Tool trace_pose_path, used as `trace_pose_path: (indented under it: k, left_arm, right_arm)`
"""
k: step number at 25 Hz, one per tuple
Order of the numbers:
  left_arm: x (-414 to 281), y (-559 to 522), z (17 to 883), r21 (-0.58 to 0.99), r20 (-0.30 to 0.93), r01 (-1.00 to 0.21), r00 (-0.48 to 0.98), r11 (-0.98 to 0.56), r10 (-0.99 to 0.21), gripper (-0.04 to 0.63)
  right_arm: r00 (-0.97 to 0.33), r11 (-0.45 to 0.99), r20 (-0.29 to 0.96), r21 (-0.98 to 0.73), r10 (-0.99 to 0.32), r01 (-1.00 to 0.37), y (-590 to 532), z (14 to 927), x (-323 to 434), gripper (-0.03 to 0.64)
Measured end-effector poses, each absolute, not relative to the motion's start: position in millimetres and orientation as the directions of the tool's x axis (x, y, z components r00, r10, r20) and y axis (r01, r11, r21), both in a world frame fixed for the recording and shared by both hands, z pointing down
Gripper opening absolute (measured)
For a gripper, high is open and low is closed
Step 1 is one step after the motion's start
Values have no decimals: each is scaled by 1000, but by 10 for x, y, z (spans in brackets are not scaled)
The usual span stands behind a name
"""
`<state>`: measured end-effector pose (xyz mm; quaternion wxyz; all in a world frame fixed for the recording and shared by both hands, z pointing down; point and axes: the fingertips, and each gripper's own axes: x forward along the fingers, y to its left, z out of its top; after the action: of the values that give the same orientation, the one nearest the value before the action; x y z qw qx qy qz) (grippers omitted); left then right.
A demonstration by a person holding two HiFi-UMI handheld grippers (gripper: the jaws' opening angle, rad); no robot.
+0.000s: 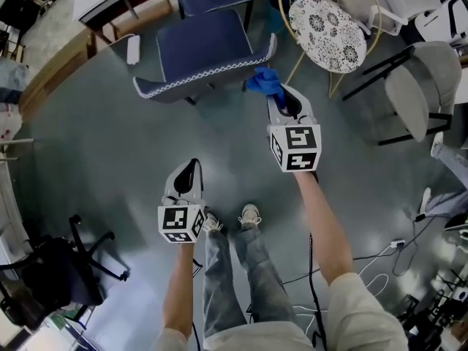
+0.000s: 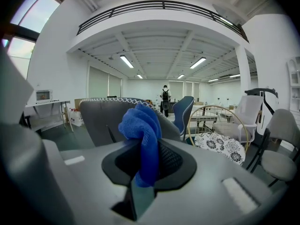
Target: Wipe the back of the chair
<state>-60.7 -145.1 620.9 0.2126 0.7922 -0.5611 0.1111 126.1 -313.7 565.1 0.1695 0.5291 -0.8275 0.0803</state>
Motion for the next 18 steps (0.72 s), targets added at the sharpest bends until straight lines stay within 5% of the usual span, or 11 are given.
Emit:
trace_pose_path:
  k: [18]
  left_arm:
    - [-1993,-815,6123,201,410,-975,173,-96,-896,2]
  right_arm:
    - [-608,655,405,-29,-683,-755,-2431,5940,-1018,67]
